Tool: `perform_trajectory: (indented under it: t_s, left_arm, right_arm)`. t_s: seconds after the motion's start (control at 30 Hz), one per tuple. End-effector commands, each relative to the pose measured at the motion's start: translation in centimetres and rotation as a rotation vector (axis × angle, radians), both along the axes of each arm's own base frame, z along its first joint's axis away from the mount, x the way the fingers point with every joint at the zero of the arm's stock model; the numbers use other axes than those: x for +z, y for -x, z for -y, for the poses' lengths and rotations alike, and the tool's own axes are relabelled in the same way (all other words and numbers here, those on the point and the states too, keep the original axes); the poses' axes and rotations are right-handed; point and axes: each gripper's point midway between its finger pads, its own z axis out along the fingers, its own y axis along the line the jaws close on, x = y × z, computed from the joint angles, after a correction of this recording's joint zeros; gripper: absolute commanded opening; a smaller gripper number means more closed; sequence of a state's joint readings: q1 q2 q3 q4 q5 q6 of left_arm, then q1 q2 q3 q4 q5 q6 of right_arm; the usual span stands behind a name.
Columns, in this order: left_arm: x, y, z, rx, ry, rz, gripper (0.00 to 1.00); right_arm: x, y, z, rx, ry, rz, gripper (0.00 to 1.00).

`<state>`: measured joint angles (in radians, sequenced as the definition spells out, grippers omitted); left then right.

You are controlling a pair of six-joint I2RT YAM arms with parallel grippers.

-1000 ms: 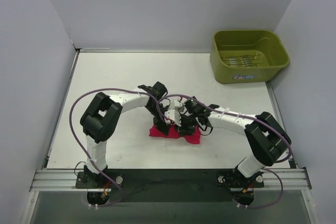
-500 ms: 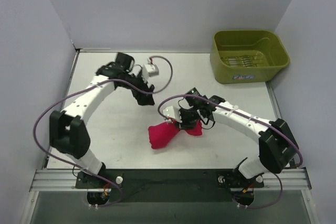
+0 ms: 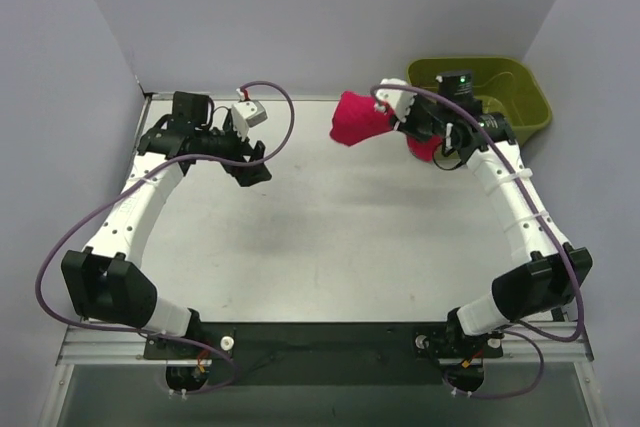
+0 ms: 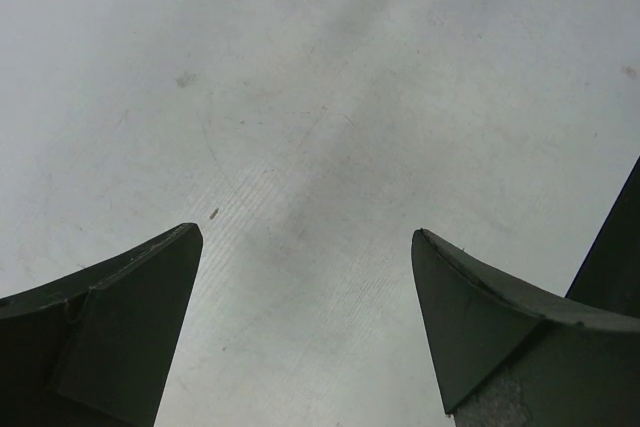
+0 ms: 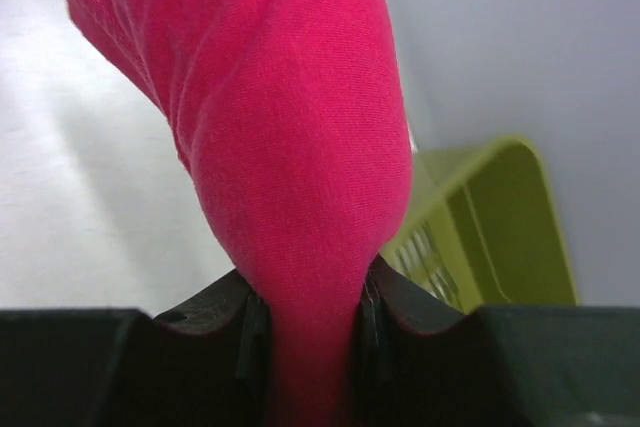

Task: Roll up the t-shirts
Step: Place the T-shirt in the bin.

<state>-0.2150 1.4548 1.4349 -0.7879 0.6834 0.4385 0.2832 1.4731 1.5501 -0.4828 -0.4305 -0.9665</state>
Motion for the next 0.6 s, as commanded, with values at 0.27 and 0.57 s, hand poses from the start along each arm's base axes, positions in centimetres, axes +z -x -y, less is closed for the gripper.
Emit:
perform_trajectory:
  t_s: [0.27, 0.57]
  left_arm:
    - [-1.5, 1.2, -0.1, 0.007, 0.001, -0.068, 0.97]
    - [-4.5, 2.2, -1.2, 0.026, -0.061, -0.14, 0.97]
  right_arm:
    - [2.0, -14.7, 14.2, -0.599, -0.212, 0.196, 0.0]
    - [3.2, -21.2, 22.6, -0.863, -0.273, 0.317, 0.0]
